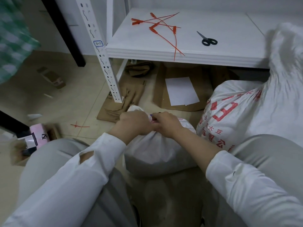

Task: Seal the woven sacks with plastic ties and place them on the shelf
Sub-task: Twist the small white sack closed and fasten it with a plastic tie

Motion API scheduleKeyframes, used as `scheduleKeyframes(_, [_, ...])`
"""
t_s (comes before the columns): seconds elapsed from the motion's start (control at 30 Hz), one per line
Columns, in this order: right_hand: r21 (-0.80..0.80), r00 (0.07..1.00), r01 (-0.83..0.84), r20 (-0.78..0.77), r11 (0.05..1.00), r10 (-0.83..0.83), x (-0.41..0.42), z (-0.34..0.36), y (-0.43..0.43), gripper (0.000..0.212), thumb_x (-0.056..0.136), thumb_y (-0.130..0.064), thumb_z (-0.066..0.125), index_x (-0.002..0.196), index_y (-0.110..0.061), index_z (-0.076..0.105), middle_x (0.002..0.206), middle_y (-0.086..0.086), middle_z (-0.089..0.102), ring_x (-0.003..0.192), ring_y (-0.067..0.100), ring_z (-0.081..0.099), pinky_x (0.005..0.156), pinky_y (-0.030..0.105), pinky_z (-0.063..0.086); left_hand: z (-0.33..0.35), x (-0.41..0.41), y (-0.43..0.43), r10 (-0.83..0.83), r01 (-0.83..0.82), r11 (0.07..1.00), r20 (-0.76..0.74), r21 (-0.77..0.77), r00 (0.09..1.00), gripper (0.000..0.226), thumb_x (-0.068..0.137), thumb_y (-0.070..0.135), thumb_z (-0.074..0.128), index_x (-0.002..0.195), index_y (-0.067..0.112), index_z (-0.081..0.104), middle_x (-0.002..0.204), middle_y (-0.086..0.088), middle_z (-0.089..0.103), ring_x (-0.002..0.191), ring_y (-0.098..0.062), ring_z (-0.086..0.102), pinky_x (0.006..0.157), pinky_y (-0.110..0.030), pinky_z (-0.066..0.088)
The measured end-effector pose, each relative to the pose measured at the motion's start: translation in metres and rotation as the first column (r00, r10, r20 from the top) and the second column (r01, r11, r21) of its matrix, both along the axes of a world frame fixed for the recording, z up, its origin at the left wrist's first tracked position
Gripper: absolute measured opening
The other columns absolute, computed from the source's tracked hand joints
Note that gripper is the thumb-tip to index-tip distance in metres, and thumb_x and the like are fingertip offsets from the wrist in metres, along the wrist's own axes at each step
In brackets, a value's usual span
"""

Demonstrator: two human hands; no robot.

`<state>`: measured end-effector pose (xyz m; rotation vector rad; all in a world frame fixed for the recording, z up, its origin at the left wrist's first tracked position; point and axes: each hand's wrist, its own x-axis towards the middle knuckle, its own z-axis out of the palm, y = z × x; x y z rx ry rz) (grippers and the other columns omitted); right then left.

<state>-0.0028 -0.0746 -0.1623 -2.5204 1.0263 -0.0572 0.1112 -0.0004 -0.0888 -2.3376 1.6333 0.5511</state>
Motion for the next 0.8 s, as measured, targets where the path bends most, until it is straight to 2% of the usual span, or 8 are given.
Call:
scheduleKeyframes(0.07, [-0.037, 1.000, -0.025, 0.005, 0.999, 0.026, 0.005, -0.004, 0.006, 0.018, 0.084, -0.027, 0.059, 0.101, -0.023, 0.064, 0.100, 0.003, 0.068, 0.091, 0.028, 0.063, 0.072, 0.036, 0.050, 0.020, -0.005, 0.004, -0.005, 0.014, 0.969, 0.039, -0.246, 0.999, 0.055, 0.086, 0.062, 0.050, 0.063, 0.012, 0.051, 0.069, -0.002, 0.054, 0.063, -0.018, 0.053, 0.056, -0.027, 0.040])
scheduleKeyframes(0.13, [-0.056, 0.998, -0.056, 0.022, 0.997, 0.057, 0.008, -0.007, 0.013, 0.020, 0.083, -0.022, 0.060, 0.103, -0.021, 0.066, 0.105, 0.004, 0.068, 0.093, 0.029, 0.063, 0.074, 0.036, 0.050, 0.024, -0.001, 0.004, -0.058, 0.080, 0.920, 0.067, -0.384, 0.996, 0.045, 0.084, 0.054, 0.058, 0.071, 0.013, 0.047, 0.079, -0.004, 0.057, 0.068, -0.020, 0.051, 0.056, -0.028, 0.034])
scheduleKeyframes(0.2, [-0.062, 0.997, -0.078, 0.015, 0.995, 0.079, 0.009, -0.009, 0.015, 0.009, 0.083, -0.021, 0.059, 0.091, -0.019, 0.060, 0.102, 0.006, 0.065, 0.092, 0.031, 0.062, 0.068, 0.033, 0.044, 0.016, 0.003, 0.002, -0.153, 0.182, 0.929, 0.113, -0.323, 0.982, 0.042, 0.081, 0.048, 0.064, 0.097, 0.011, 0.048, 0.102, -0.005, 0.058, 0.095, -0.024, 0.052, 0.065, -0.030, 0.034])
scheduleKeyframes(0.27, [-0.083, 0.996, -0.086, -0.013, 0.993, 0.085, 0.008, -0.007, 0.014, 0.008, 0.083, -0.022, 0.058, 0.090, -0.017, 0.055, 0.101, 0.007, 0.063, 0.092, 0.031, 0.062, 0.065, 0.031, 0.039, 0.001, 0.005, 0.000, -0.250, 0.270, 0.949, 0.133, -0.161, 0.959, 0.056, 0.077, 0.044, 0.069, 0.114, 0.010, 0.044, 0.112, -0.007, 0.055, 0.109, -0.026, 0.049, 0.074, -0.032, 0.036])
scheduleKeyframes(0.37, [-0.112, 0.995, -0.103, -0.014, 0.988, 0.102, 0.003, -0.002, 0.014, 0.027, 0.082, -0.025, 0.065, 0.107, -0.014, 0.059, 0.109, 0.007, 0.063, 0.098, 0.030, 0.062, 0.071, 0.034, 0.044, -0.025, 0.007, -0.002, -0.294, 0.293, 0.956, 0.147, 0.029, 0.945, 0.066, 0.069, 0.036, 0.077, 0.118, 0.011, 0.042, 0.107, -0.005, 0.061, 0.102, -0.026, 0.057, 0.090, -0.040, 0.039])
scheduleKeyframes(0.47, [-0.102, 0.994, -0.109, -0.010, 0.989, 0.109, 0.002, 0.000, 0.018, 0.034, 0.083, -0.024, 0.066, 0.113, -0.012, 0.058, 0.112, 0.009, 0.063, 0.100, 0.030, 0.062, 0.075, 0.037, 0.049, -0.033, 0.005, -0.005, -0.265, 0.254, 0.963, 0.121, 0.092, 0.957, 0.069, 0.066, 0.034, 0.078, 0.120, 0.011, 0.042, 0.108, -0.003, 0.062, 0.103, -0.027, 0.060, 0.101, -0.048, 0.035])
scheduleKeyframes(0.7, [-0.063, 0.994, -0.111, -0.010, 0.992, 0.111, -0.005, 0.008, 0.021, 0.036, 0.081, -0.028, 0.070, 0.112, -0.013, 0.058, 0.112, 0.011, 0.064, 0.100, 0.031, 0.062, 0.079, 0.040, 0.051, -0.038, 0.002, -0.002, -0.309, 0.307, 0.951, 0.189, 0.044, 0.932, 0.060, 0.065, 0.036, 0.079, 0.112, 0.015, 0.050, 0.100, 0.000, 0.062, 0.096, -0.023, 0.063, 0.085, -0.036, 0.037])
scheduleKeyframes(0.8, [-0.026, 0.993, -0.116, -0.030, 0.993, 0.115, -0.007, 0.013, 0.014, 0.034, 0.080, -0.033, 0.071, 0.107, -0.016, 0.061, 0.105, 0.007, 0.067, 0.096, 0.027, 0.063, 0.077, 0.038, 0.052, -0.036, 0.004, -0.004, -0.344, 0.358, 0.933, 0.242, -0.018, 0.907, 0.049, 0.073, 0.041, 0.074, 0.111, 0.018, 0.054, 0.099, 0.000, 0.063, 0.093, -0.022, 0.064, 0.082, -0.034, 0.034])
